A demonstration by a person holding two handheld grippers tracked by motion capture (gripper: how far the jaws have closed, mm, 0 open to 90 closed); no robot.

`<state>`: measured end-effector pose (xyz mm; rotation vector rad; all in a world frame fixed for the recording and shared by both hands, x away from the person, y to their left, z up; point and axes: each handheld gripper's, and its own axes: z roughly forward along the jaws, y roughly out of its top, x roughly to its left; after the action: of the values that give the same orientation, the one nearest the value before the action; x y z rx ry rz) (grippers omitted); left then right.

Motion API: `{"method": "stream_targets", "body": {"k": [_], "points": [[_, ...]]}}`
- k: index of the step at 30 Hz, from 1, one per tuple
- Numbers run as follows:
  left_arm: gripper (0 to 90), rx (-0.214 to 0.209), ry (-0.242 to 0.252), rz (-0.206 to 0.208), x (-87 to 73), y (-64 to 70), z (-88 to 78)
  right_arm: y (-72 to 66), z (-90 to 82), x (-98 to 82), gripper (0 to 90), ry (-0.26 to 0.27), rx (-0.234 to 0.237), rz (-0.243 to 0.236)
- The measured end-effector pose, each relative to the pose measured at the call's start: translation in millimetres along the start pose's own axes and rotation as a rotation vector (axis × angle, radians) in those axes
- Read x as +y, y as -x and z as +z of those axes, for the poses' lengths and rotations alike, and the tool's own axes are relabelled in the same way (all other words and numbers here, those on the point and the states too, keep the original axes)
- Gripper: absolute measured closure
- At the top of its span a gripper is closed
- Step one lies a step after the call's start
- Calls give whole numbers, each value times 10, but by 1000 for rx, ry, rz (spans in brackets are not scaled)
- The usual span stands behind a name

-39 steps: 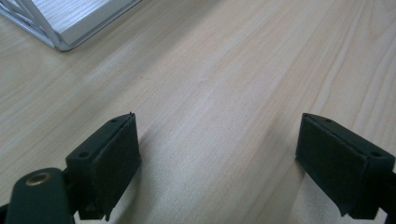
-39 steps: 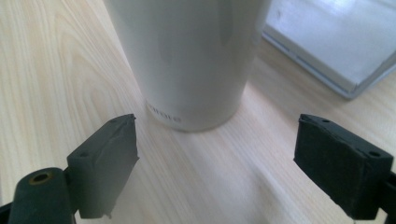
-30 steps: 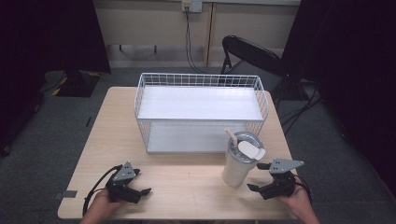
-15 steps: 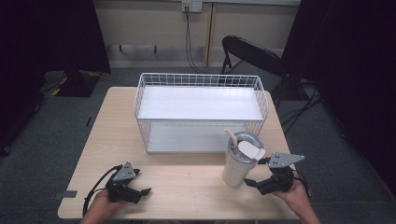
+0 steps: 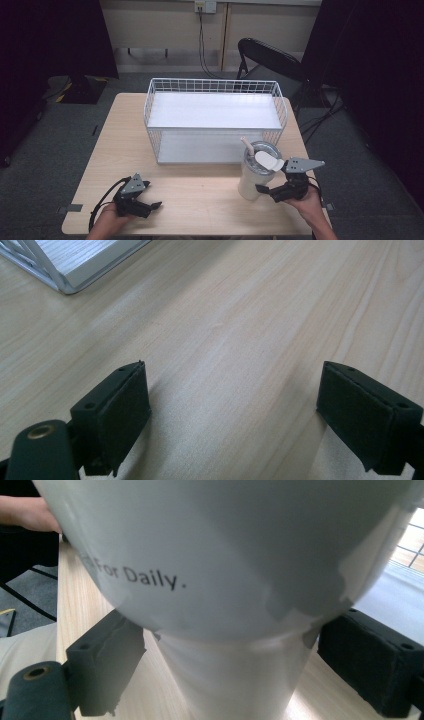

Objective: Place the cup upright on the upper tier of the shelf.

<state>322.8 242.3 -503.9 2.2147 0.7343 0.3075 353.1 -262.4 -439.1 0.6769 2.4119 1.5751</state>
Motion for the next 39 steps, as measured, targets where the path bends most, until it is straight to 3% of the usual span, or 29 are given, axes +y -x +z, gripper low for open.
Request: {"method": "stream_targets", "body": {"k": [20,31,39], "points": [[129,0,-1,-1,0,0,0,32,75,15,90,10,21,-54],[129,0,-1,0,0,-1,0,71,134,-52,82,83,48,-55],[129,1,-1,1,0,-1,0,84,174,-43,81,98,54,-48]]}}
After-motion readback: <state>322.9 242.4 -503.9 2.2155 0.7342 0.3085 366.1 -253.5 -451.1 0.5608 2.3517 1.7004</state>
